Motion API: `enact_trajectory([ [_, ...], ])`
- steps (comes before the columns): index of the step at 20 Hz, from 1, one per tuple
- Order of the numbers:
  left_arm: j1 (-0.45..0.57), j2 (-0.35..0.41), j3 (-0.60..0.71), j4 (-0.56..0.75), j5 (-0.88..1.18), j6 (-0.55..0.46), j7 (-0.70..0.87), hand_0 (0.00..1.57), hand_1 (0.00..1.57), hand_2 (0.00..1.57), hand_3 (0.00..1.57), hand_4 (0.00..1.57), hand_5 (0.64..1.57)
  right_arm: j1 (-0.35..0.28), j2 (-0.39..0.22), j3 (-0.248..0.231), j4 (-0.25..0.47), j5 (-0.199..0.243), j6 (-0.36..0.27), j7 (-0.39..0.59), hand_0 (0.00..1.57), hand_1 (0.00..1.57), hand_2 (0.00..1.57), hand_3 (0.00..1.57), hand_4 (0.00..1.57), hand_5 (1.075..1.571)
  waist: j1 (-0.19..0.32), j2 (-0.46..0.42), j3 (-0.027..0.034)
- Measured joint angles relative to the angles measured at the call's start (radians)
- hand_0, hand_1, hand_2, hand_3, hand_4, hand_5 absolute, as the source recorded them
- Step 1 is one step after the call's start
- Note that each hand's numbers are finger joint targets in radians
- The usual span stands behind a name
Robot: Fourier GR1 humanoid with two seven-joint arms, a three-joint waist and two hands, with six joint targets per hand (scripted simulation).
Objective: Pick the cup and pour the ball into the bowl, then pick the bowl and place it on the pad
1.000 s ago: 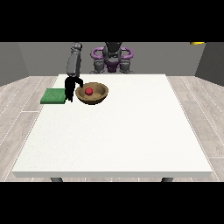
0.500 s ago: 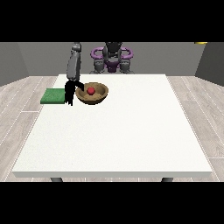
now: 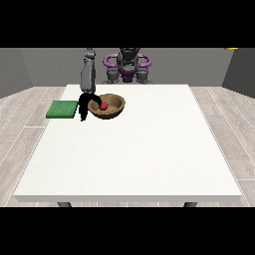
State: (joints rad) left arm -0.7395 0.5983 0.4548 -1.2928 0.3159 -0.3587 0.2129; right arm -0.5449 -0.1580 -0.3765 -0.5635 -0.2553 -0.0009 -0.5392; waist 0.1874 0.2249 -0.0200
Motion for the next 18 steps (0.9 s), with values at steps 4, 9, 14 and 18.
enact_trajectory([
  [4, -0.016, 0.024, 0.013, -0.010, 0.024, -0.011, 0.019, 0.00, 0.00, 0.00, 0.00, 1.06, 1.528, 0.050, -0.053, 0.002, 0.001, 0.034, -0.062, -0.003, 1.57, 1.57, 1.57, 1.57, 0.91, 1.478, 0.013, 0.004, -0.0164],
  [9, -0.020, 0.044, 0.031, -0.002, 0.056, -0.041, 0.018, 0.00, 0.00, 0.00, 0.00, 1.14, 1.520, 0.089, -0.054, 0.014, -0.044, 0.044, -0.133, -0.007, 1.57, 1.57, 1.57, 1.37, 0.96, 1.536, 0.044, 0.012, -0.0201],
  [14, -0.006, 0.045, 0.036, 0.046, 0.060, -0.047, 0.021, 0.00, 0.00, 0.00, 0.00, 1.19, 1.526, 0.082, -0.080, 0.064, -0.069, 0.079, -0.205, 0.141, 1.57, 1.57, 1.57, 1.18, 1.00, 1.545, 0.035, -0.028, 0.0012],
  [18, 0.047, 0.066, 0.060, 0.120, 0.042, -0.064, -0.014, 0.00, 0.00, 0.00, 0.00, 1.20, 1.539, 0.063, -0.188, 0.115, -0.074, 0.136, -0.217, 0.350, 1.57, 1.57, 1.57, 1.03, 1.04, 1.558, -0.019, -0.077, 0.0101],
])
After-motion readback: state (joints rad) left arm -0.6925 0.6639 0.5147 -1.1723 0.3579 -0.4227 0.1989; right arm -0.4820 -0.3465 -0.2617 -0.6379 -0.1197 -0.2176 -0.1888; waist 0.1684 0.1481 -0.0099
